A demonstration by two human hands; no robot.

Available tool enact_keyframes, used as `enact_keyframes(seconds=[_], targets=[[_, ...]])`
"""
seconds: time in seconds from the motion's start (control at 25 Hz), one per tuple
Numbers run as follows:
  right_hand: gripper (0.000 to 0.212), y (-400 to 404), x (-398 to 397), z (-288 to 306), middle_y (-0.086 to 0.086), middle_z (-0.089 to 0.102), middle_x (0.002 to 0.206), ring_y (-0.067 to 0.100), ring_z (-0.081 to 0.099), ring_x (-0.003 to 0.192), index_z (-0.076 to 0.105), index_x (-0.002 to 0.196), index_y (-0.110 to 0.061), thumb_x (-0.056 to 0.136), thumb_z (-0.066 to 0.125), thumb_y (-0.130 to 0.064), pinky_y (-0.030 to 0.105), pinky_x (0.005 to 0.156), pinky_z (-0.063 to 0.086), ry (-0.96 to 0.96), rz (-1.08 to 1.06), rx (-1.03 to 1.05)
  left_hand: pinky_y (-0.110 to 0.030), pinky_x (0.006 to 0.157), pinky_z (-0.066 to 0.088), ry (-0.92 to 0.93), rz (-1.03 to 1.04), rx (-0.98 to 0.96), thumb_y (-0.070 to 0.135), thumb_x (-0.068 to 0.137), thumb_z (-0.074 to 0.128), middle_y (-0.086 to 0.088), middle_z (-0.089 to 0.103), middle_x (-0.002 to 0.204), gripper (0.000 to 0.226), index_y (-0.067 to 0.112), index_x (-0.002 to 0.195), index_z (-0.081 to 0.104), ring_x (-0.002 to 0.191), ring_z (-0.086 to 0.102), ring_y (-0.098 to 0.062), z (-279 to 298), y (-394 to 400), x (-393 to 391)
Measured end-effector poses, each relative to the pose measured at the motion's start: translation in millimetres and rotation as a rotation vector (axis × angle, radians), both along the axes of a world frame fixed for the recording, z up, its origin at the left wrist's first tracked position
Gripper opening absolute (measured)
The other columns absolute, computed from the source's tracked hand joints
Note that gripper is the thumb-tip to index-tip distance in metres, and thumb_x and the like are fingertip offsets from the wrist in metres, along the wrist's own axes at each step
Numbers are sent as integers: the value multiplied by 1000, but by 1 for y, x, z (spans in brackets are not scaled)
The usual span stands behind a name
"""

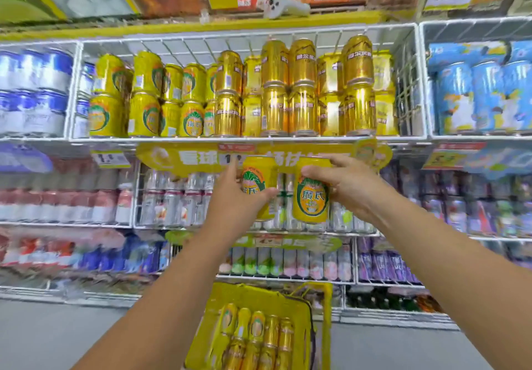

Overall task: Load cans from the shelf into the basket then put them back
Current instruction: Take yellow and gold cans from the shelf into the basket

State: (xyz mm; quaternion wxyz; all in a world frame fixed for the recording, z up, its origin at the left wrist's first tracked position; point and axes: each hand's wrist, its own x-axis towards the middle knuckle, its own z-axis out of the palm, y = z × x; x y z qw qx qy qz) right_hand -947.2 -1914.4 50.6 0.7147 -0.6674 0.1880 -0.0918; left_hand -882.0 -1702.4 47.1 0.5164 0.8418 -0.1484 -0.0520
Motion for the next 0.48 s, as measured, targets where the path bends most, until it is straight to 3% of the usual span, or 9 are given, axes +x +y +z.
enact_keyframes(seconds=[0.12, 0.2, 0.32, 0.48], targets=[[59, 19, 6, -40, 9, 75, 108, 21, 75, 89, 63, 114, -11, 67, 91, -31, 31, 66, 54, 83, 12, 19, -40, 94, 55, 86, 25, 16, 39, 77, 85, 17, 57, 122, 61, 33, 127, 51, 111, 59, -13, -37, 25, 1], [45, 27, 6, -69, 10, 77, 98, 21, 74, 82, 68, 105, -9, 70, 90, -28, 30, 63, 53, 135, 25, 31, -39, 87, 58, 125, 63, 42, 36, 77, 85, 12, 60, 121, 62, 32, 130, 53, 100, 62, -10, -61, 37, 0], [34, 41, 5, -114, 5, 78, 92, 20, 75, 80, 68, 97, -14, 73, 89, -26, 30, 64, 56, 203, 47, 60, -21, 68, 56, 133, 99, 77, 28, 78, 85, 5, 63, 113, 53, 27, 124, 58, 81, 61, 4, -93, 49, -3], [61, 58, 9, -172, 6, 76, 104, 21, 76, 87, 61, 112, -11, 65, 92, -34, 38, 76, 60, 259, 58, 82, -10, 56, 51, 203, 118, 107, 22, 80, 84, 15, 61, 97, 44, 38, 101, 49, 64, 59, 17, -145, 62, -1]])
